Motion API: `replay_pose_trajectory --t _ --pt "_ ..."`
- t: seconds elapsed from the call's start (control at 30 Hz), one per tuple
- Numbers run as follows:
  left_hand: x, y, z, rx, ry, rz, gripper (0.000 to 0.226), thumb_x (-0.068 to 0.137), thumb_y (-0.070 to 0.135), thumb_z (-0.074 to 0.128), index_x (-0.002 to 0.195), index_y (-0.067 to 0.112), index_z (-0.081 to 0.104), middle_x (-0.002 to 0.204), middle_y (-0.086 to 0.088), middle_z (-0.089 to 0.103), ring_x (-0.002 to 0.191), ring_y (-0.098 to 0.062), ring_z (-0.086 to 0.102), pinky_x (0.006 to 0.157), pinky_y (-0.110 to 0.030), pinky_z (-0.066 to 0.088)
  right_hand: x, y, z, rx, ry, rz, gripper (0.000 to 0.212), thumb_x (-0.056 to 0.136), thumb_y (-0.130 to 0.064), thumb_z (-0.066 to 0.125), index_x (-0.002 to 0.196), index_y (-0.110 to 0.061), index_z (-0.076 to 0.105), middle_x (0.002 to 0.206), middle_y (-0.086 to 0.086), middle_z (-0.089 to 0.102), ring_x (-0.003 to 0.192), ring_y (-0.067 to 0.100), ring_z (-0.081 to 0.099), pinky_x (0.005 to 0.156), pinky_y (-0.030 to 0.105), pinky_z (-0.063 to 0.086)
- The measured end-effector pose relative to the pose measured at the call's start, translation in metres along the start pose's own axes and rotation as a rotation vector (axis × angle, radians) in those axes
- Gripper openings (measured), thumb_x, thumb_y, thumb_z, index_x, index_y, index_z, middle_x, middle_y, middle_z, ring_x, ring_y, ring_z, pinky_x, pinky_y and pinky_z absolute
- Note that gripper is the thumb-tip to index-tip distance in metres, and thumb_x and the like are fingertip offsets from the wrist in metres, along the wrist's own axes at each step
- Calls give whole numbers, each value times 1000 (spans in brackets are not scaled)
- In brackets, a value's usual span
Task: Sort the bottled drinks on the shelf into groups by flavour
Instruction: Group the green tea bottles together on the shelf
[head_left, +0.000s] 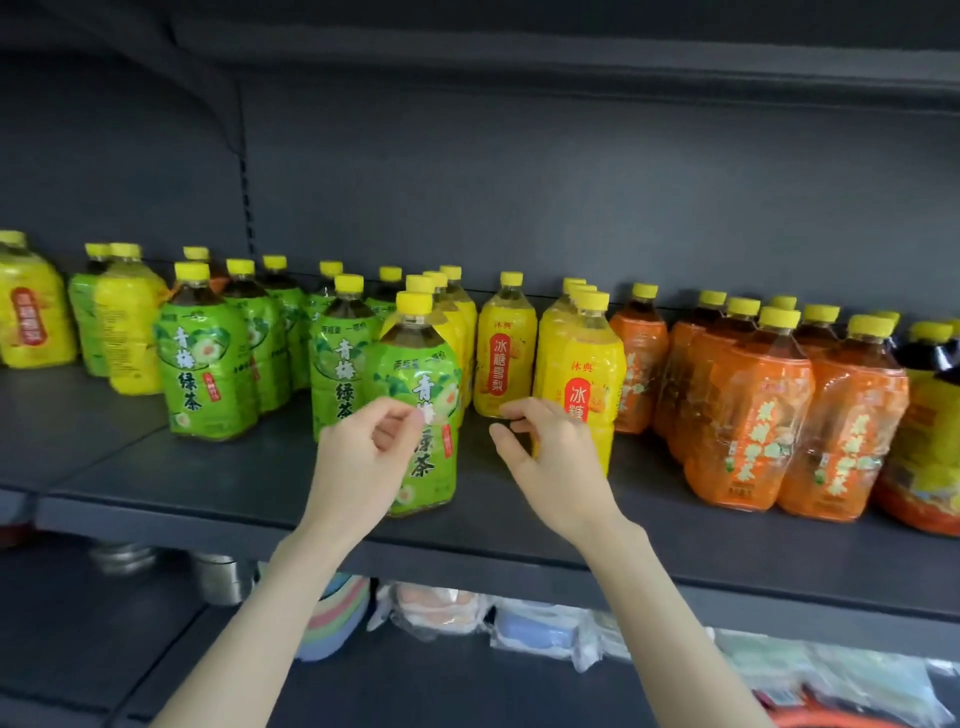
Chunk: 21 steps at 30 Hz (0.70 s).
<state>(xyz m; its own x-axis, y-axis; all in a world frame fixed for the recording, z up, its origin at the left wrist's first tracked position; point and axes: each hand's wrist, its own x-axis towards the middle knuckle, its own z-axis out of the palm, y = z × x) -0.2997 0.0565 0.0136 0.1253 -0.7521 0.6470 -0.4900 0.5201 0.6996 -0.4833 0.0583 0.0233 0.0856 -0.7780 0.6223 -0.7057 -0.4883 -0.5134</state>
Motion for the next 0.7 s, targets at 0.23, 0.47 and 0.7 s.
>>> replay_pose_trajectory --t 0.23,0.47,0.7 --pt "33 -61 -49 -73 94 -6 11 89 23 61 79 18 61 75 3 64 70 -5 57 62 -14 44 16 -38 65 106 216 60 51 86 -40 66 127 -14 50 121 -1 55 107 15 56 88 37 50" --pt "94 -129 -51 -75 -15 -121 70 80 44 67 134 11 36 130 -4 38 120 -18 41 101 -34 38 20 -49 111 446 295 379 91 69 -62 68 141 -21 32 123 -13 57 111 3 56 92 29 50" --pt "127 -147 -31 -260 -198 -266 97 74 54 69 146 12 18 143 -7 39 130 -22 40 108 -40 35 19 -51 128 663 320 445 71 73 -58 72 130 -23 50 120 -9 66 106 3 64 86 25 54"
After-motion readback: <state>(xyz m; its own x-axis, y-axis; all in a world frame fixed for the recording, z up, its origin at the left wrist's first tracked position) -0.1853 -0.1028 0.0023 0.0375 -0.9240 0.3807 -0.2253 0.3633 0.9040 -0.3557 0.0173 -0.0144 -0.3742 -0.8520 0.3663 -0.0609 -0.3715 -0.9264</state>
